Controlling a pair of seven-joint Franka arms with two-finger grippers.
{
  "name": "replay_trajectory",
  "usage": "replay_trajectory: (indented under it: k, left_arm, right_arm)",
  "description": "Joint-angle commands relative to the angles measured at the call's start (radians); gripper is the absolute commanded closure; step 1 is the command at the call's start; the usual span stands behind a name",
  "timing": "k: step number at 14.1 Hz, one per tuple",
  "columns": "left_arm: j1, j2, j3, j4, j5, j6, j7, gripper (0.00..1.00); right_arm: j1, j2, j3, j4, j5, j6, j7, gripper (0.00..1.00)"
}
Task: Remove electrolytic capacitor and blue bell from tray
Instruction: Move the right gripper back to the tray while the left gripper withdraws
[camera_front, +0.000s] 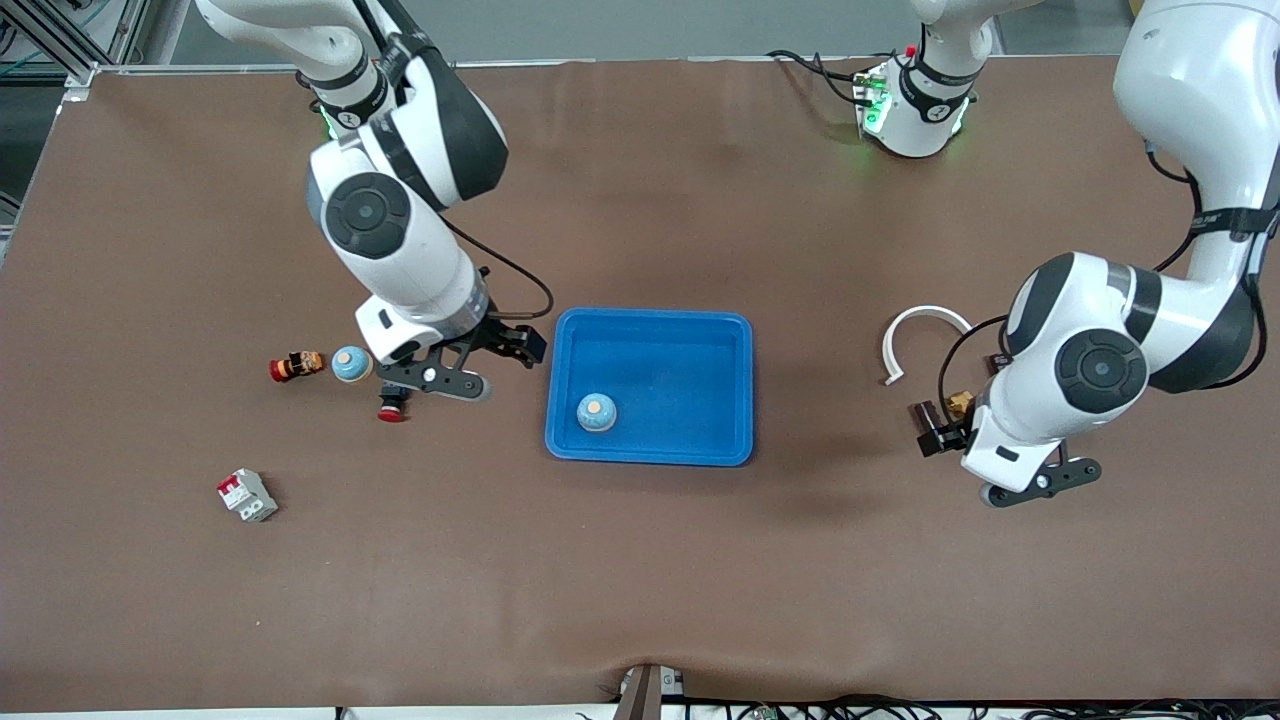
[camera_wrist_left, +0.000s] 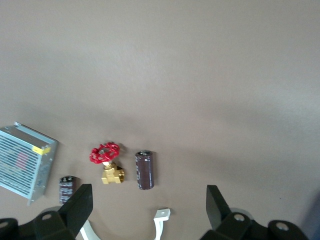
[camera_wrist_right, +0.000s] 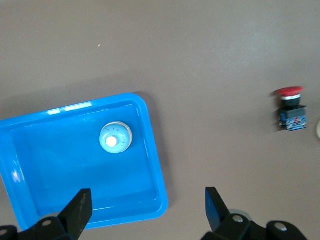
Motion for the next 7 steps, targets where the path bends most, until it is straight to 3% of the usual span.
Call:
replay_trajectory:
  k: [1, 7]
  left_arm:
    - [0.029, -0.066, -0.012, -0.008, 0.004, -0.028, 0.032, 0.0]
    - [0.092, -0.167, -0.01, -0.006, -0.125, -0.057, 0.182, 0.0]
  right_arm:
    - [0.039, 0.077, -0.012, 0.07, -0.004, 0.022, 0.083, 0.0]
    - [0.092, 0.202, -0.014, 0.082, -0.027, 0.205, 0.157, 0.0]
